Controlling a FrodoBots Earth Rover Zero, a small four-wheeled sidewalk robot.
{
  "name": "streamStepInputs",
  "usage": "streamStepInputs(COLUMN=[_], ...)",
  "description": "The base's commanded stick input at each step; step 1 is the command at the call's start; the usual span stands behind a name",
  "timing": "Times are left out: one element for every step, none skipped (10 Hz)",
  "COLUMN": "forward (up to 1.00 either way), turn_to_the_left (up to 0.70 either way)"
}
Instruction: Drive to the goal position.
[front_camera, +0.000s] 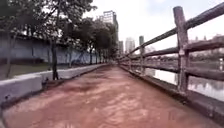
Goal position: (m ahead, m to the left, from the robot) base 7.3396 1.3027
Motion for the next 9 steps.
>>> streamStepInputs(forward=[0.97, 0.97, 0.97, 0.97, 0.97, 0.97, 0.97, 0.97, 0.97], turn_to_the_left=[0.00, 0.00, 0.00, 0.00, 0.00, 0.00, 0.00, 0.00, 0.00])
